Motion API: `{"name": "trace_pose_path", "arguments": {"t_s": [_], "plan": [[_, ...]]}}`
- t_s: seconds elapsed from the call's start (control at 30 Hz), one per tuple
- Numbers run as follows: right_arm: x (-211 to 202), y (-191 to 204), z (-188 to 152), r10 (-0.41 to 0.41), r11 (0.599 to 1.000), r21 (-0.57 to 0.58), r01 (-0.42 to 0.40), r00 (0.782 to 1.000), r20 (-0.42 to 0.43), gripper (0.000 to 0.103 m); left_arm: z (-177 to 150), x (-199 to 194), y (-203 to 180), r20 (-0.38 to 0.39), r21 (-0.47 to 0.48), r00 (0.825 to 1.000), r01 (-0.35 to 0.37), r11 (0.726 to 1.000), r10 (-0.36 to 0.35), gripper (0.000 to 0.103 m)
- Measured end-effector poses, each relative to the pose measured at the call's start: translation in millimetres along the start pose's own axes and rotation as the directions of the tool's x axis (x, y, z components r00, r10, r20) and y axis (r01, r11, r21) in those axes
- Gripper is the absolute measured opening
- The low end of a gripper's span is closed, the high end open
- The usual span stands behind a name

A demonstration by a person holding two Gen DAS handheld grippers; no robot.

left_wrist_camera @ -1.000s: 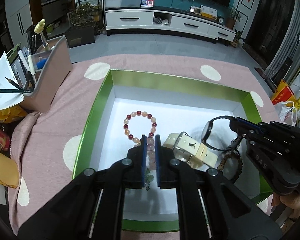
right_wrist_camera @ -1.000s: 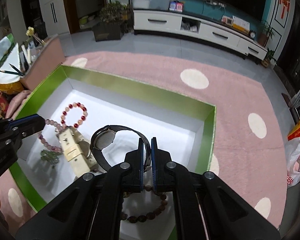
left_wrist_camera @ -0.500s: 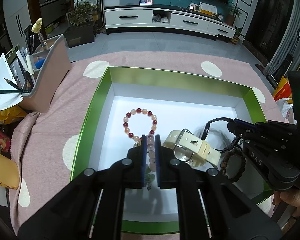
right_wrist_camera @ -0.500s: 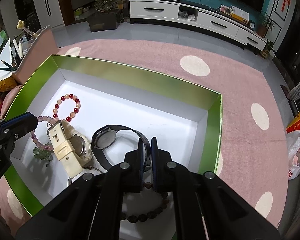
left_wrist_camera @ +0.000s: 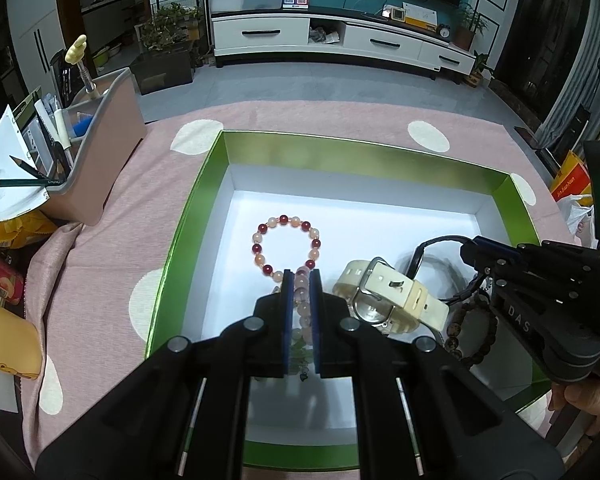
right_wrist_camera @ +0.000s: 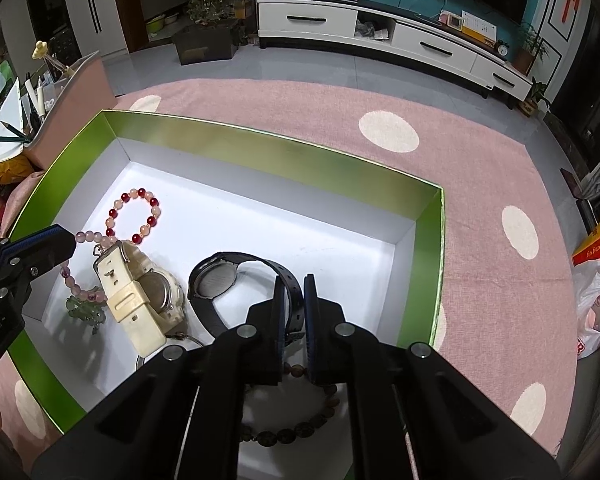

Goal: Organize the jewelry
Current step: 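Lower the watch into the box and open the right tool while the left tool releases the bracelet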

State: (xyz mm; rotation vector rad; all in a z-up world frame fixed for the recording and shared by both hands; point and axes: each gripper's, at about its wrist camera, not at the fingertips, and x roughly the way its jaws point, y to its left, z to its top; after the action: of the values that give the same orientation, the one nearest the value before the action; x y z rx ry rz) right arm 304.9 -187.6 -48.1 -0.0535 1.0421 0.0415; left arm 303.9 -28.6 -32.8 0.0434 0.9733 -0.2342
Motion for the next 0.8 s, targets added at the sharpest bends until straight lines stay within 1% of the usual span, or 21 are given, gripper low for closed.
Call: {"name": "trace_pose_path", "arguments": {"t_s": [0.3,0.5,0.53,0.57,0.6,0.63,0.8], "plan": [[0,1,0,-0.004,1.000,0.000,0.004,1.000,0.001,0.009,1,-1,2,0.001,-0.002,1.000,-0.006,1.000,0.006,0.007],[-2,2,0,-0.005,1.000,0.008,0.005,1.000,0.014,0.011,2,-4,3,0.007,0.002,1.000,-0.011,1.000,0.011,0.007],[-4,1,0,-0.005,1.000,0.010,0.005,1.000,0.016,0.016,2,-5,3,0.008,0.001,1.000,-0.011,1.000,0.011,0.007],[-5,0,0,-0.008,1.000,0.015,0.008,1.000,0.021,0.022,2,-5,3,0.008,-0.001,1.000,-0.011,1.000,0.011,0.007],[-6,-2,0,-0.009,1.000,0.021,0.009,1.000,0.023,0.025,2,-6,3,0.008,-0.002,1.000,-0.012,1.000,0.012,0.007],[-7,-4,0,-0.008,1.000,0.029,0.008,1.000,0.028,0.026,2,-6,2,0.008,-0.003,1.000,-0.013,1.000,0.013,0.009],[-14,-14,1,-0.006,0.999,0.054,0.004,0.999,0.040,0.028,3,-9,2,0.010,-0.008,1.000,-0.017,1.000,0.017,0.014]]}}
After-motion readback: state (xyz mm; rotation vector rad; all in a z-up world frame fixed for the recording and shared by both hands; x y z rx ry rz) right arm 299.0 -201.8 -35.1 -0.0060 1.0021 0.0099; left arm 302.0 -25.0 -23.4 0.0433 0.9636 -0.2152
